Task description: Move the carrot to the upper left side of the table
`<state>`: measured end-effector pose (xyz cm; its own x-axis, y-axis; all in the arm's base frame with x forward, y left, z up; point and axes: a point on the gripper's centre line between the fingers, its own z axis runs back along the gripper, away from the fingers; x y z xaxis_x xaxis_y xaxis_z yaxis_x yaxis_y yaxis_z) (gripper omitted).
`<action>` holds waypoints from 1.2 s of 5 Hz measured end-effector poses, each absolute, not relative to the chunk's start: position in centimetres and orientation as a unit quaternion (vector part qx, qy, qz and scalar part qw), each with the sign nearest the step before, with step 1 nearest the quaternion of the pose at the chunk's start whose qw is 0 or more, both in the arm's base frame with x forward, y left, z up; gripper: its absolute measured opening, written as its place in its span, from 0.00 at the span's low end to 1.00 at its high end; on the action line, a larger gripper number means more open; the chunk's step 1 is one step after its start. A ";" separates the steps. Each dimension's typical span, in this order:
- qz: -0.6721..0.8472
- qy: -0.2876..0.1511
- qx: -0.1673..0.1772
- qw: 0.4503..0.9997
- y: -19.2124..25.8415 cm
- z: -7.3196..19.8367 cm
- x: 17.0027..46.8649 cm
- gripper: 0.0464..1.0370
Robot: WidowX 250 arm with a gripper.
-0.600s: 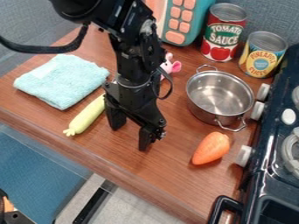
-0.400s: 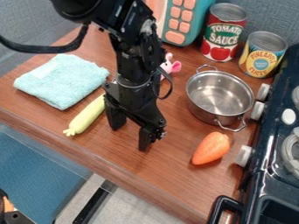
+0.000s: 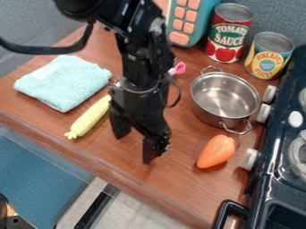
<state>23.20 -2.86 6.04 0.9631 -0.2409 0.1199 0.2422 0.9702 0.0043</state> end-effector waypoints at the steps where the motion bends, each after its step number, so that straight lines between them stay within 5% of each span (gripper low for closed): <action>1: -0.136 -0.076 -0.022 0.988 -4.1 8.0 23.7 0.96; 3: -0.207 -0.123 -0.063 0.969 -9.2 10.4 25.8 0.96; 6: -0.212 -0.092 -0.040 0.972 -11.5 6.9 26.9 0.96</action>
